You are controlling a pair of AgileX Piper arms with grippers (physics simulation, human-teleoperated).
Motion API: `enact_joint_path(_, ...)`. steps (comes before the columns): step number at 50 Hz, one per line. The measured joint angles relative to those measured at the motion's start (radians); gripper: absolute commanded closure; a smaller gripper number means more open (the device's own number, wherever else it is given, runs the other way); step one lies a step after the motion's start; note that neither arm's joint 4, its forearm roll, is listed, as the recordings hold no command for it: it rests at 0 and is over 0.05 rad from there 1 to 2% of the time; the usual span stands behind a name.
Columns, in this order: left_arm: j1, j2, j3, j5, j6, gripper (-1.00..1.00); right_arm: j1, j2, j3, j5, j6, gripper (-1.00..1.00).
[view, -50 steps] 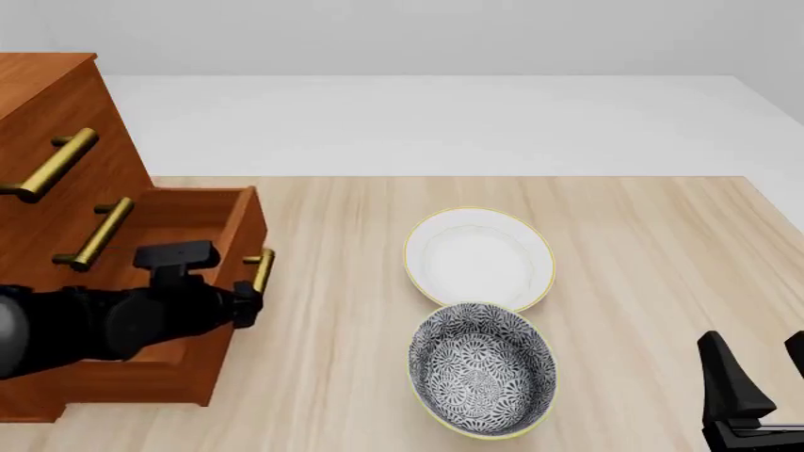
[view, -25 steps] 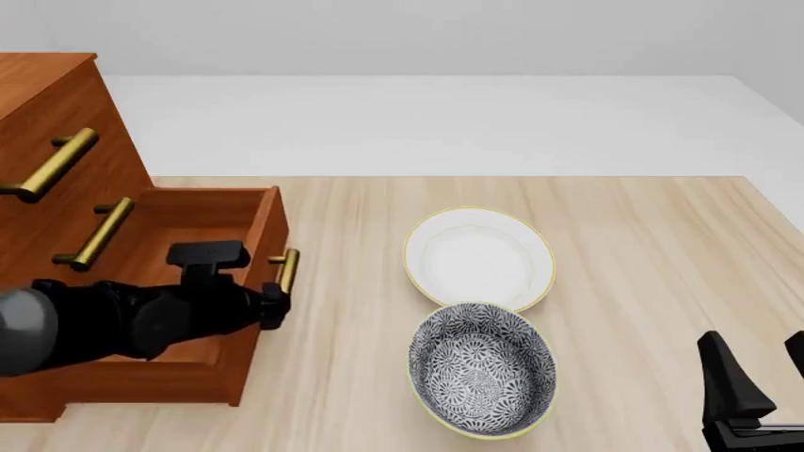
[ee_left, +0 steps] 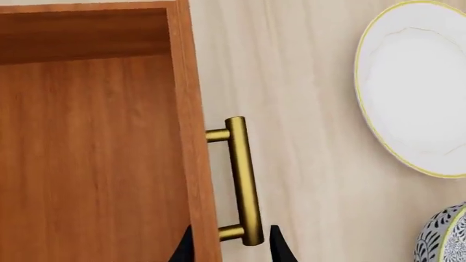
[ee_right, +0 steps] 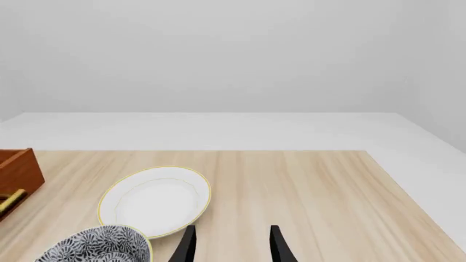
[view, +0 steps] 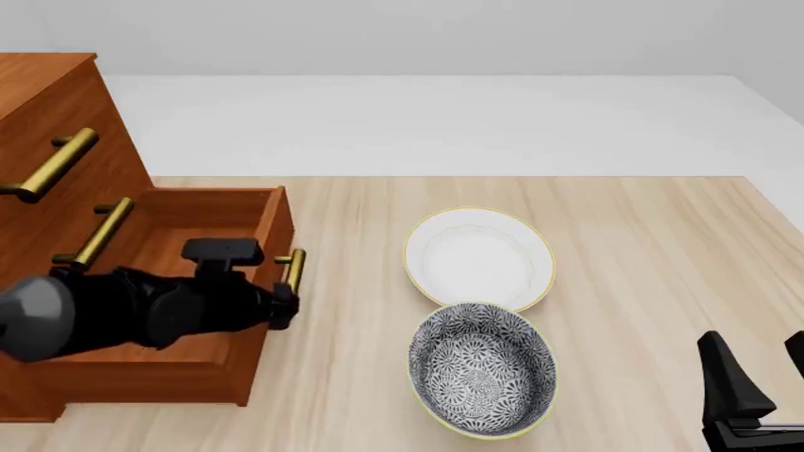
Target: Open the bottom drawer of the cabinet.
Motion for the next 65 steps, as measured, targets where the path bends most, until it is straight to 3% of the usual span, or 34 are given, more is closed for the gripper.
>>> enact_joint_path(47, -0.032, -0.010, 0.006, 0.036, -0.329, -1.00, 0.000, 0.000, 0.000, 0.000, 0.000, -1.00)
enact_joint_path(65, -0.058, -0.054, 0.014, 0.108, -0.337, -1.00, 0.000, 0.000, 0.000, 0.000, 0.000, -1.00)
